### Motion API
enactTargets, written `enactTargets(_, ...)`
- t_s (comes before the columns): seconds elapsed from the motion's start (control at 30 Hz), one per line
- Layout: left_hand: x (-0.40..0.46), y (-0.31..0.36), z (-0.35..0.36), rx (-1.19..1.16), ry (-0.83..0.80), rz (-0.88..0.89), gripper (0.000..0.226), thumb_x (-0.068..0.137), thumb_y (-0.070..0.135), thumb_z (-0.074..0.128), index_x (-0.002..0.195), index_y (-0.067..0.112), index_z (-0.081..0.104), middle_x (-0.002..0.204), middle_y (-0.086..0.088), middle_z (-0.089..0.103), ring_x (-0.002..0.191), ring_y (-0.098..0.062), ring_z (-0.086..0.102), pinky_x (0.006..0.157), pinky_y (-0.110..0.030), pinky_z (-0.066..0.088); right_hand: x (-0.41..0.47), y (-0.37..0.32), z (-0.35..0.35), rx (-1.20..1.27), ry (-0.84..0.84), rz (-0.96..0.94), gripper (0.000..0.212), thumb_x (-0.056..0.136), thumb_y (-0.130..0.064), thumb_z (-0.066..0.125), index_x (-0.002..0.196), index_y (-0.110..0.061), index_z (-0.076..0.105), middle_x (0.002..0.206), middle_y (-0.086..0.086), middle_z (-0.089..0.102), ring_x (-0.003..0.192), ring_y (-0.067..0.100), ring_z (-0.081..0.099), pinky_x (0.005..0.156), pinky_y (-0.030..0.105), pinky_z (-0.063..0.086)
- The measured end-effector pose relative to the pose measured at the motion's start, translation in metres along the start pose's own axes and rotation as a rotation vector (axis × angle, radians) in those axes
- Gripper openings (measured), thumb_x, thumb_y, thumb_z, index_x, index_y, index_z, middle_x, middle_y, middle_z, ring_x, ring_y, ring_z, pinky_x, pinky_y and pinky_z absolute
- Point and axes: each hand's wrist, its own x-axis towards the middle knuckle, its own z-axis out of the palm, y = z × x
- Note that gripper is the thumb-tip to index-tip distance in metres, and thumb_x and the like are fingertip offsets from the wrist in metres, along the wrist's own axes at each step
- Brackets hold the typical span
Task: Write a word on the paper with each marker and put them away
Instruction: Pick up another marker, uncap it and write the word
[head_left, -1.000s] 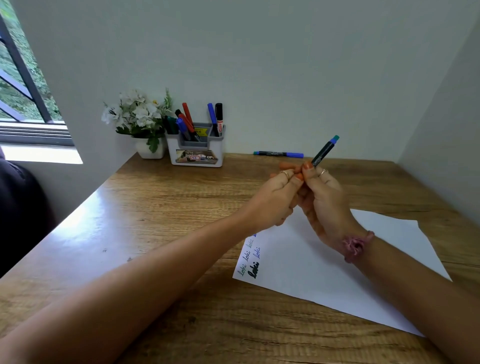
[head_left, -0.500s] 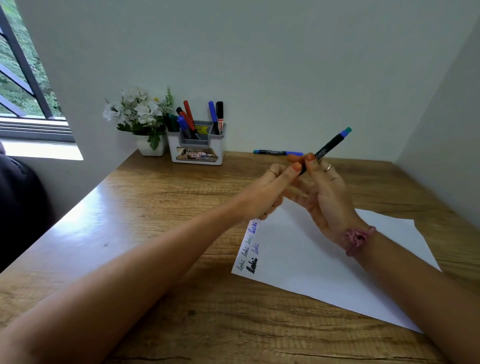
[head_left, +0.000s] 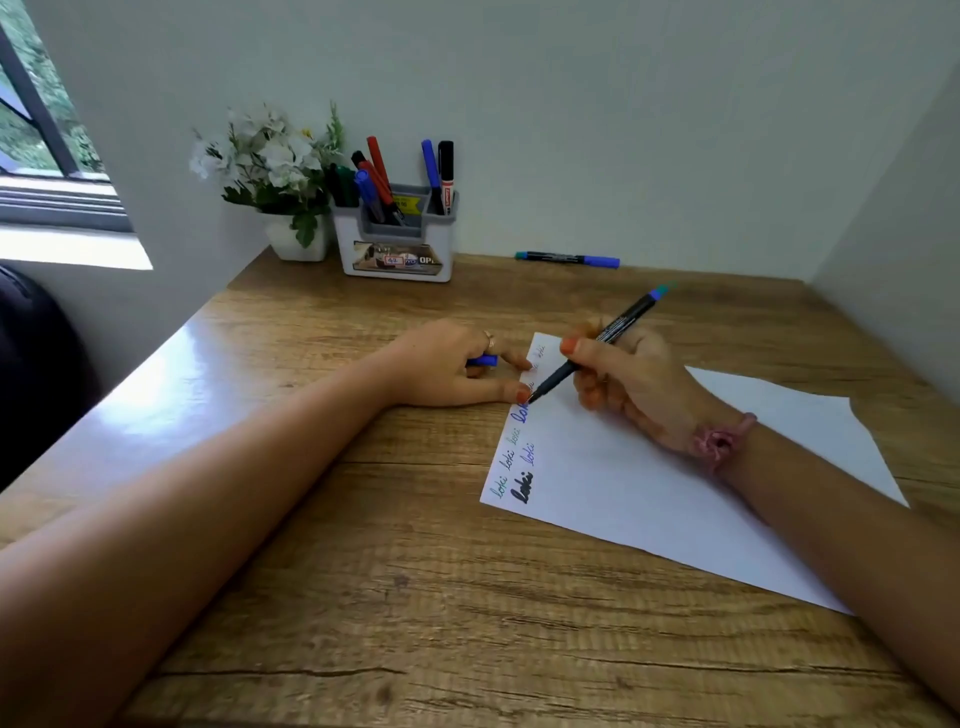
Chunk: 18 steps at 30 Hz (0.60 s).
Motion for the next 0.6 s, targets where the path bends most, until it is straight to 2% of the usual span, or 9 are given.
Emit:
enactTargets(0.07,0.001,-0.004,0.002,0.040,0.002,0.028,0.063,0.071,0.074,0.036,0.123,0.042,0.053,0.054,0.004,0.038,0.049,-0.008,0.037,0.049,-0.025,0.025,0.000,0.004,0.002,-0.010,-0.093,0.010,0.004,0.084,-0.015,0.061,0.081,-0.013,0.061,0.056,0.001,0.055,0.048,0.013,0.052,0.046,0.023,0.045)
enactTargets(0.13,0.002,-0.006,0.004,0.030,0.023,0.047,0.065,0.070,0.077,0.037,0.122,0.042,0.055,0.053,0.003,0.039,0.048,-0.009,0.037,0.049,-0.024,0.024,-0.001,0.003,0.002,-0.029,-0.139,0.038,0.020,0.093,-0.010,0.044,0.093,-0.007,0.063,0.057,0.004,0.059,0.050,0.014,0.056,0.050,0.023,0.049)
enactTargets(0.2,0.002,-0.007,0.005,-0.006,0.043,0.062,0.061,0.072,0.076,0.042,0.119,0.042,0.057,0.053,0.002,0.040,0.048,-0.009,0.039,0.049,-0.024,0.024,0.000,0.001,0.002,-0.092,-0.211,0.060,0.030,0.096,-0.008,0.036,0.095,-0.004,0.065,0.063,0.005,0.067,0.056,0.015,0.062,0.055,0.023,0.052)
enactTargets(0.27,0.002,-0.006,0.004,-0.025,0.046,0.070,0.049,0.075,0.072,0.048,0.115,0.045,0.056,0.052,0.004,0.040,0.048,-0.009,0.040,0.049,-0.023,0.025,0.002,-0.003,0.001,-0.144,-0.282,0.076,0.029,0.090,-0.015,0.040,0.091,-0.002,0.066,0.073,0.006,0.072,0.063,0.015,0.066,0.058,0.022,0.053)
enactTargets(0.37,0.001,-0.004,0.003,-0.076,0.041,0.054,0.022,0.079,0.058,0.058,0.098,0.048,0.056,0.050,0.007,0.037,0.045,-0.009,0.036,0.049,-0.023,0.024,0.004,-0.005,-0.001,-0.211,-0.299,0.023,0.019,0.081,-0.012,0.048,0.087,-0.005,0.065,0.072,0.000,0.072,0.064,0.012,0.066,0.056,0.020,0.052)
enactTargets(0.43,0.002,-0.005,0.003,-0.094,0.046,0.057,0.034,0.074,0.067,0.056,0.098,0.044,0.061,0.049,0.005,0.037,0.045,-0.009,0.035,0.049,-0.025,0.025,0.003,-0.006,0.000,-0.275,-0.291,-0.063,0.008,0.083,0.001,0.056,0.086,-0.004,0.062,0.066,-0.004,0.070,0.060,0.009,0.064,0.054,0.020,0.051)
enactTargets(0.5,0.004,-0.007,0.004,-0.083,0.041,0.055,0.052,0.069,0.075,0.050,0.110,0.045,0.059,0.049,0.006,0.037,0.046,-0.009,0.036,0.050,-0.026,0.026,0.003,-0.005,0.002,-0.343,-0.294,-0.087,0.015,0.084,0.012,0.055,0.084,-0.002,0.060,0.062,-0.009,0.069,0.053,0.006,0.061,0.051,0.019,0.050)
enactTargets(0.6,0.005,-0.008,0.004,-0.075,0.029,0.036,0.061,0.066,0.075,0.045,0.116,0.043,0.059,0.051,0.006,0.038,0.047,-0.009,0.037,0.051,-0.025,0.026,0.004,-0.003,0.004,-0.371,-0.276,-0.099,0.011,0.077,0.004,0.060,0.075,-0.007,0.062,0.056,-0.003,0.064,0.045,0.008,0.055,0.045,0.020,0.047)
